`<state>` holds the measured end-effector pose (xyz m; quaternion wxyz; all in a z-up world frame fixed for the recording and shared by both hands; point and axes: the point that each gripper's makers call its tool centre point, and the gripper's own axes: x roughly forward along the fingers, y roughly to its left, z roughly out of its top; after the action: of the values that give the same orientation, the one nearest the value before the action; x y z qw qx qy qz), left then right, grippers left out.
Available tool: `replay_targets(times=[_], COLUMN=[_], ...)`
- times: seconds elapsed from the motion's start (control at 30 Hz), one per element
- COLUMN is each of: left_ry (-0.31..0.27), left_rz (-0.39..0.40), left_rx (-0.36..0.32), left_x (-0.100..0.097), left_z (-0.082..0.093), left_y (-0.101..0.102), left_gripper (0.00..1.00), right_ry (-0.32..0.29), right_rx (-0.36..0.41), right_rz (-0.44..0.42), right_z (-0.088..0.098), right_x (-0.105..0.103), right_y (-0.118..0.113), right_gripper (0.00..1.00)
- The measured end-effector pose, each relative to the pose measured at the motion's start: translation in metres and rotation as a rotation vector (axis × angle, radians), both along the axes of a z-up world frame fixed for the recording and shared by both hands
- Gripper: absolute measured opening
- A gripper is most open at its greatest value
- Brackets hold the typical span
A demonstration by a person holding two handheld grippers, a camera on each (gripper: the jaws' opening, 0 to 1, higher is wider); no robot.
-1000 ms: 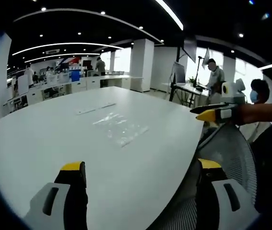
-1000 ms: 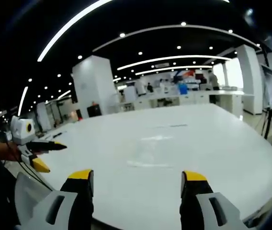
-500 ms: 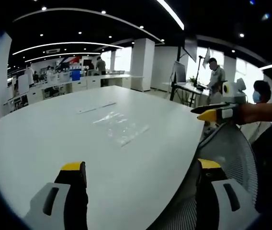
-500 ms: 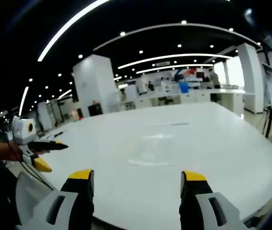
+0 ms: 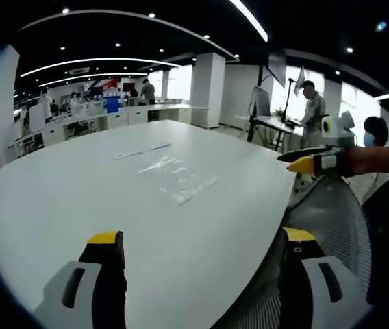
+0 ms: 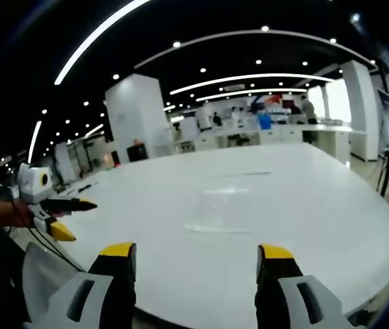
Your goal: Open the resealable bag by pulling the two sides of the seal apart until the entire bag opening is separated and visibly accessible.
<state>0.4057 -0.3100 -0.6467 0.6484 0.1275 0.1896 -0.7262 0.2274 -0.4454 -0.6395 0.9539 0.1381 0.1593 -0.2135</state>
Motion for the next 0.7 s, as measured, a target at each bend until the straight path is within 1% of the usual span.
replay_targets(times=[0.07, 0.23, 0.37, 0.7], left_ry=[-0.026, -0.030, -0.039, -0.034], left_rz=[0.004, 0.015, 0.016, 0.030], left_rx=[0.015, 0.003, 0.006, 0.021], left_x=[0.006, 0.015, 0.017, 0.020], left_z=[-0.002, 0.003, 0.003, -0.001], left_y=[0.001, 0.000, 0.001, 0.002], left_gripper=[0.92, 0.92, 0.91, 0.90], right_ry=[0.000, -0.001, 0.001, 0.004], right_rx=[0.002, 0.004, 0.007, 0.018], right_rz=[0.001, 0.005, 0.006, 0.002], right_z=[0.000, 0.000, -0.001, -0.002], right_x=[0.000, 0.001, 0.001, 0.001], right_y=[0.000, 0.001, 0.001, 0.001], right_gripper=[0.70, 0.69, 0.69, 0.68])
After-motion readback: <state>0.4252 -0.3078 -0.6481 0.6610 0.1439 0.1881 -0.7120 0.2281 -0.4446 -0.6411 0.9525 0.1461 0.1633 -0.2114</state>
